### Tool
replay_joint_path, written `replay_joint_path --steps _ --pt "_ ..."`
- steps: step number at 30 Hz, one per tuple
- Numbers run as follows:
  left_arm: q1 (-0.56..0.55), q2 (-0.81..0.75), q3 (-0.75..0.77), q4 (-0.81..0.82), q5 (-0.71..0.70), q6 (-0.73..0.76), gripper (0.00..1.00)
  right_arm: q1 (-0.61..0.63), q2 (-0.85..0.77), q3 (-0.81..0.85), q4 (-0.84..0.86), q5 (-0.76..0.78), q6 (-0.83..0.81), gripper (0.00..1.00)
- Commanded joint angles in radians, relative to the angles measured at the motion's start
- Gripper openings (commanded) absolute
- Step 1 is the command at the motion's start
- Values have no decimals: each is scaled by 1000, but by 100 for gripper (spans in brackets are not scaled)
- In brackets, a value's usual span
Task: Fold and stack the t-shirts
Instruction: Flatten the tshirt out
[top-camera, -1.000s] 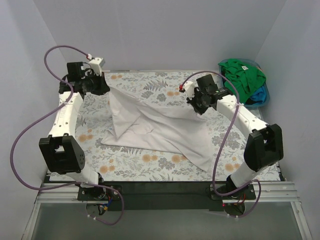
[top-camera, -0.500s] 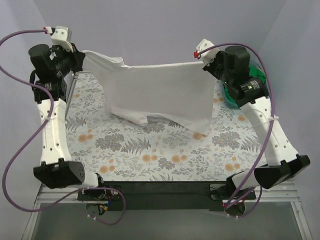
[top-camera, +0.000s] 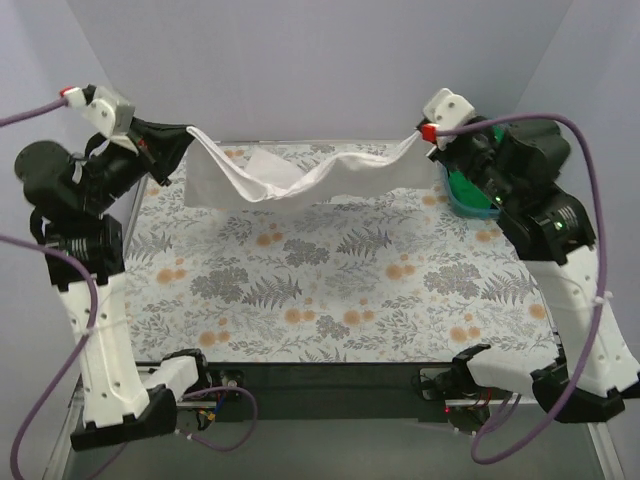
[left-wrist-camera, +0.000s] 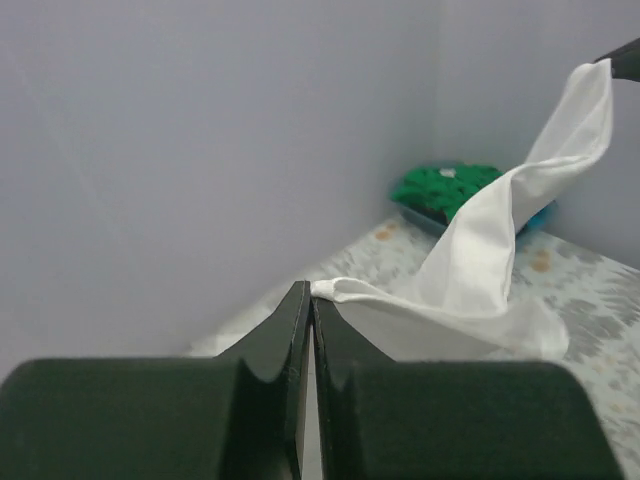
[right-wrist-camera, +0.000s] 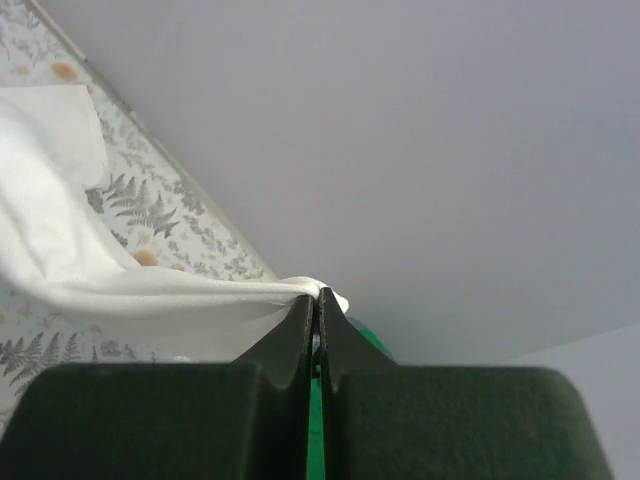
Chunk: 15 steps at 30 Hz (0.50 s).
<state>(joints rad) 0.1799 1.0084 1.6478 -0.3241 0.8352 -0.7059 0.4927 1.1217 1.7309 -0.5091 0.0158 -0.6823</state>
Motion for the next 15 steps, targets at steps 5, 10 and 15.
replay_joint_path --steps 5,10,15 --pt "4 326 344 -250 -328 -75 0 -34 214 203 125 200 44 1" --pt "4 446 558 -227 -310 -106 0 135 250 291 104 249 -71 1" --pt "3 377 519 -155 -372 -41 0 136 204 277 202 297 -155 1"
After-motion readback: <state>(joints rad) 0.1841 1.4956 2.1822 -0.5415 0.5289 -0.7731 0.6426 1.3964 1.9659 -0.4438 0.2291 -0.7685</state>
